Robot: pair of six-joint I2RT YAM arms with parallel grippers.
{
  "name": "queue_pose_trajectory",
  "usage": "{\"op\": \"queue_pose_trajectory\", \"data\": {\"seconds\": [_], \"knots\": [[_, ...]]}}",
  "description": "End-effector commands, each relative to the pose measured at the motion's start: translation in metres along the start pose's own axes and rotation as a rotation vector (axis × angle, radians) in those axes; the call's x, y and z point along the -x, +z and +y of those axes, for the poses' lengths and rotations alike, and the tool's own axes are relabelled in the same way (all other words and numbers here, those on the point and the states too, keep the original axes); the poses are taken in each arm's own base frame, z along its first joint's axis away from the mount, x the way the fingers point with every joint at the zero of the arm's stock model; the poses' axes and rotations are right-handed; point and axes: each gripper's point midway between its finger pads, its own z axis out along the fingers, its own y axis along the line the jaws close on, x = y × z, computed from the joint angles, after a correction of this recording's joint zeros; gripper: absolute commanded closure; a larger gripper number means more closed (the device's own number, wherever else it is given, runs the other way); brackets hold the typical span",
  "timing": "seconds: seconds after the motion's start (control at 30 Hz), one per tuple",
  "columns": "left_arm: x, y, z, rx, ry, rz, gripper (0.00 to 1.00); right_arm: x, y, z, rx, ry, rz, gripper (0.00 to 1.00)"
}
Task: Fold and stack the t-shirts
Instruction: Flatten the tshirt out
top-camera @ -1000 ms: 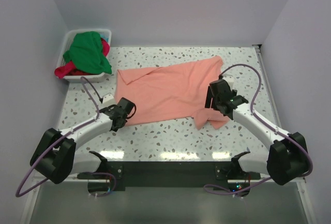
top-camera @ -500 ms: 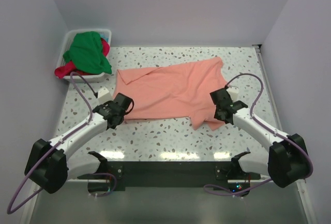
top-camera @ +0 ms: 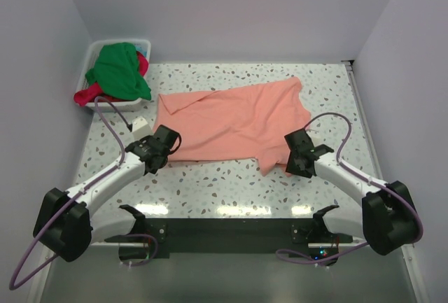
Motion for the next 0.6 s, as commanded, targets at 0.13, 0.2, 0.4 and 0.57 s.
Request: {"op": "queue_pose_trajectory", "data": {"seconds": [0.13,0.2,0.4,0.57], "knots": [[0.01,0.0,-0.006,-0.006,-0.003,-0.028,1.0,-0.002,-0.001,0.028,0.161,0.05,-0.011,0.54],[0.009,0.001,-0.006,-0.006,-0.002,-0.026,1.0,-0.001,-0.003,0.031,0.182,0.052,-0.013,0.53],[0.008,0.001,-0.007,-0.007,0.002,-0.024,1.0,-0.007,0.005,0.03,0.149,0.044,0.02,0.54],[0.009,0.0,-0.006,-0.007,-0.002,-0.025,1.0,-0.012,0.01,0.023,0.086,0.039,0.062,0.6]]}}
